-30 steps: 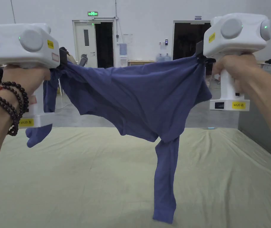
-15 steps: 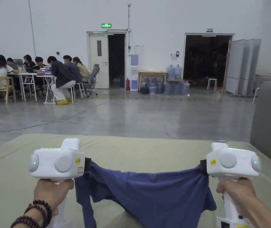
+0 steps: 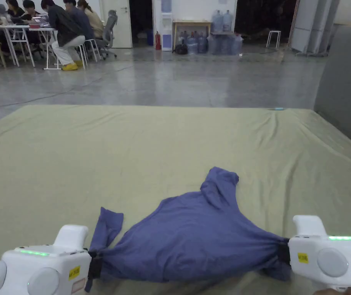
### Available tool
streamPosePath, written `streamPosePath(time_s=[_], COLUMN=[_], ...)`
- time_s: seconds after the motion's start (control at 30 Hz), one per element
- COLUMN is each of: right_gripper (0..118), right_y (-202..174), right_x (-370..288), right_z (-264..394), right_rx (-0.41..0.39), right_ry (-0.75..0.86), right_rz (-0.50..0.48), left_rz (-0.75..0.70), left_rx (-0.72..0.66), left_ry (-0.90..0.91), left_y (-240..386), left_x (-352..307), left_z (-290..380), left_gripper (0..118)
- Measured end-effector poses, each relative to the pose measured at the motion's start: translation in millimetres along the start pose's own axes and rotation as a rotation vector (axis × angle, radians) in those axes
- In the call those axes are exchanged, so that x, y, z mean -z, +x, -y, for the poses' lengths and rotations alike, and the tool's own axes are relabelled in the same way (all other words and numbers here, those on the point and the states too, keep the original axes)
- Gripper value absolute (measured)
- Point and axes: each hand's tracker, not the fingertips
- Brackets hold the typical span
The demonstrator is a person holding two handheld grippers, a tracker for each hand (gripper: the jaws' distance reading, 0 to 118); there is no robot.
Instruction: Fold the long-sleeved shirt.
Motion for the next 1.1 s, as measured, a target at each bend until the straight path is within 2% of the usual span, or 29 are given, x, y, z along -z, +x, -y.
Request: streamPosePath(time_s=[0.1, 0.2, 0.23, 0.27, 0.3, 0.33, 0.37, 0.4, 0.43, 0.47, 0.5, 0.53, 0.57, 0.6, 0.63, 0.67, 0.73, 0.8, 0.83, 0.87, 0.9, 0.93, 1.1], right_gripper=[5, 5, 9, 22, 61, 90, 104, 104, 104, 103, 97, 75, 33, 0, 0, 0, 0, 0, 11, 42, 90, 105, 104], right_y=[-3.6, -5.6, -6.4, -6.9, -5.6, -5.7, -6.2, -6.0, 0.0, 0.9, 1.2, 1.6, 4.0, 4.6, 4.3, 2.6, 10.0, 8.9, 8.9, 9.4, 10.4, 11.3, 23.0], right_x=[15.9, 25.1, 25.5, 21.4, 8.8, -3.1, -16.3, -34.1, -47.3, -58.9, -70.3, -77.0, -85.9, -89.4, -88.6, -86.4, -73.6, -70.6, -71.3, -67.5, -61.9, -54.4, -2.4], right_z=[34.5, 46.6, 46.4, 45.4, 42.8, 39.8, 38.6, 39.3, 42.0, 45.4, 49.9, 54.0, 63.9, 70.5, 74.7, 81.8, 81.6, 78.7, 77.4, 71.8, 64.3, 57.0, 7.1], right_rx=[-0.011, -0.062, -0.068, -0.072, -0.06, -0.038, -0.013, 0.01, 0.027, 0.043, 0.065, 0.086, 0.108, 0.107, 0.111, 0.135, 0.114, 0.113, 0.114, 0.118, 0.124, 0.132, 0.151], right_ry=[-0.083, -0.136, -0.133, -0.115, -0.074, -0.044, -0.011, 0.047, 0.106, 0.133, 0.14, 0.131, 0.128, 0.13, 0.121, 0.113, 0.064, 0.06, 0.063, 0.071, 0.077, 0.08, 0.04], right_rz=[0.011, 0.026, 0.031, 0.024, 0.019, 0.026, 0.044, 0.052, 0.029, 0.017, 0.019, 0.024, 0.025, 0.021, 0.02, 0.059, 0.007, 0.019, 0.022, 0.032, 0.046, 0.061, 0.089], left_rz=[0.037, 0.011, 0.008, 0.01, 0.032, 0.019, 0.017, 0.022, 0.036, 0.06, 0.065, 0.067, 0.071, 0.088, 0.096, 0.095, 0.107, 0.147, 0.149, 0.154, 0.158, 0.16, 0.181], left_rx=[-0.05, -0.04, -0.04, -0.035, -0.037, -0.037, -0.033, -0.034, -0.037, -0.04, -0.044, -0.049, -0.055, -0.052, -0.049, -0.049, -0.054, -0.06, -0.061, -0.057, -0.052, -0.047, -0.032], left_ry=[-0.05, -0.045, -0.024, 0.014, 0.041, 0.044, 0.05, 0.068, 0.104, 0.131, 0.135, 0.127, 0.123, 0.141, 0.15, 0.151, 0.15, 0.129, 0.128, 0.125, 0.124, 0.126, 0.125], left_y=[-7.8, 1.0, 1.9, 2.7, 4.2, 7.0, 9.1, 11.6, 10.5, 9.2, 11.6, 14.0, 17.2, 25.7, 27.9, 31.0, 31.8, 32.8, 33.2, 40.6, 41.9, 43.0, 38.2], left_x=[13.1, 8.1, 5.1, 0.3, -7.5, -17.1, -23.8, -33.0, -40.2, -45.3, -53.0, -57.8, -62.1, -70.6, -71.8, -69.4, -67.6, -65.6, -64.9, -68.4, -68.3, -68.2, -57.7], left_z=[39.3, 48.8, 47.9, 46.0, 43.6, 40.8, 37.3, 35.2, 34.9, 34.8, 35.4, 35.8, 37.2, 37.9, 40.3, 42.3, 46.8, 47.0, 46.8, 42.7, 41.4, 39.9, 25.1], left_gripper=[3, 3, 8, 20, 55, 89, 110, 117, 117, 117, 116, 107, 81, 15, 0, 0, 0, 0, 0, 0, 0, 0, 0])
